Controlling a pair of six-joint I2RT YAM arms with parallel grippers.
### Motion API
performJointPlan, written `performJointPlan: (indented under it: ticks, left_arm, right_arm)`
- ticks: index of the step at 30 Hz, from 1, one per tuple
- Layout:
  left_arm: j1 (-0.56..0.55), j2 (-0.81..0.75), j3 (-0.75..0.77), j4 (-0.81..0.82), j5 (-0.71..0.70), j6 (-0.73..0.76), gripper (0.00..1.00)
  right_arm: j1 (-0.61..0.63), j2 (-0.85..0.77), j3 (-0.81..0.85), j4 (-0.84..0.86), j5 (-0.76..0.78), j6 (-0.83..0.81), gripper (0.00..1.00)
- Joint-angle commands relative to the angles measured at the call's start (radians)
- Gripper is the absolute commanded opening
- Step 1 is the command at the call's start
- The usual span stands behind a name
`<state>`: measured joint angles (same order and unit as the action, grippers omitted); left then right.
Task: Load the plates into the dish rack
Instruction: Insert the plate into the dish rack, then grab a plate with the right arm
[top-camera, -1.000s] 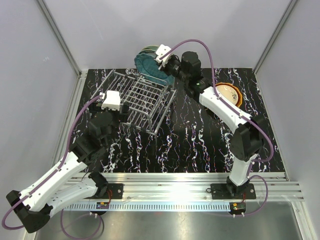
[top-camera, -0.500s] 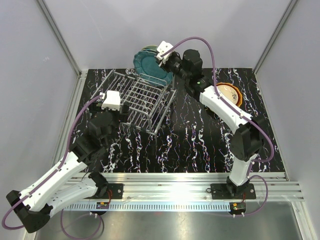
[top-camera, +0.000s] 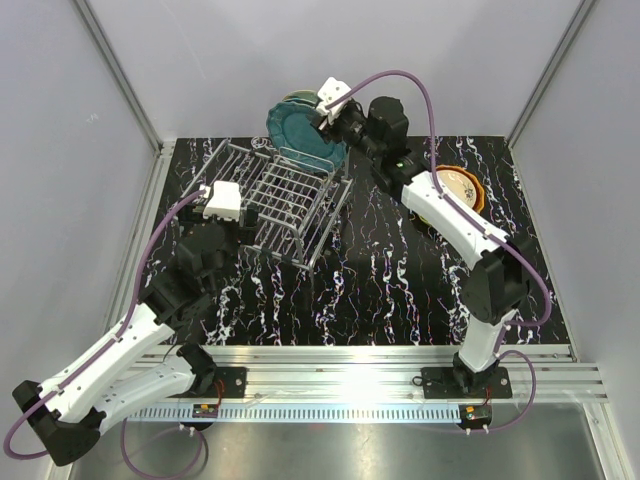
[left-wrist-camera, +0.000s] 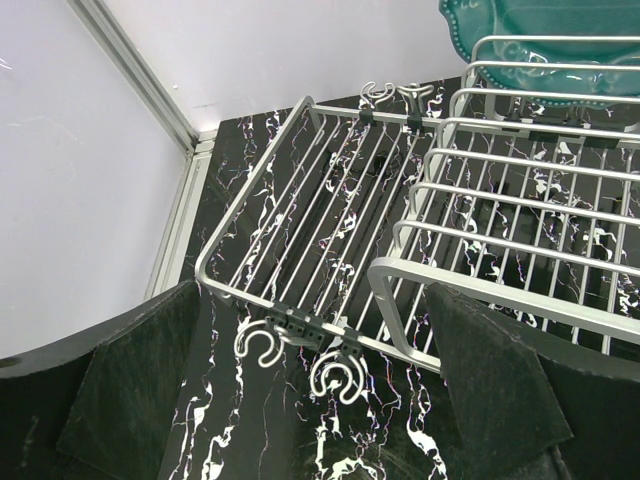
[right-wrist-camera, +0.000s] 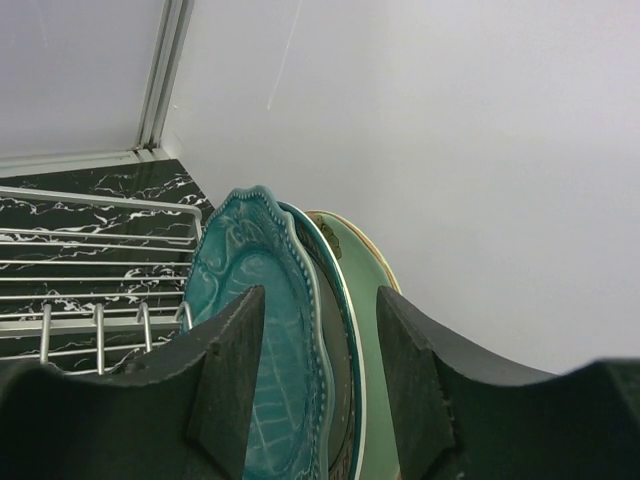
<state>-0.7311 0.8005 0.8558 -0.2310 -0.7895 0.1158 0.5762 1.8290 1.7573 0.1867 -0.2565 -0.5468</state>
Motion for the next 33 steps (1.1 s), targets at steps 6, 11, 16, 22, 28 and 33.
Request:
performJointPlan:
  ticks: [6, 11, 16, 22, 28, 33]
  left_arm:
    - [0.004, 0.003, -0.011, 0.048, -0.013, 0.015, 0.99]
    - [0.004, -0.003, -0.014, 0.052, -0.020, 0.019, 0.99]
    - [0.006, -0.009, -0.015, 0.055, -0.025, 0.018, 0.99]
    - [0.006, -0.009, -0.015, 0.053, -0.017, 0.013, 0.99]
    - [0.006, -0.007, -0.015, 0.053, -0.011, 0.012, 0.99]
    - [0.006, -0.006, -0.015, 0.055, -0.013, 0.015, 0.99]
  right_arm:
    - [0.008, -0.240, -0.143, 0.071, 0.036, 0.103, 0.60]
    - [0.008, -0.394, -0.291, 0.102, 0.149, 0.143, 0.62]
    - [-0.015, -0.526, -0.449, 0.099, 0.437, 0.255, 0.62]
    - [-0.388, -0.618, -0.608, -0.064, 0.445, 0.739, 0.52]
    - [-0.709, -0.545, -0.687, -0.125, 0.260, 1.062, 0.48]
    - [-0.845, -0.413, -0.647, -0.216, 0.204, 1.150, 0.42]
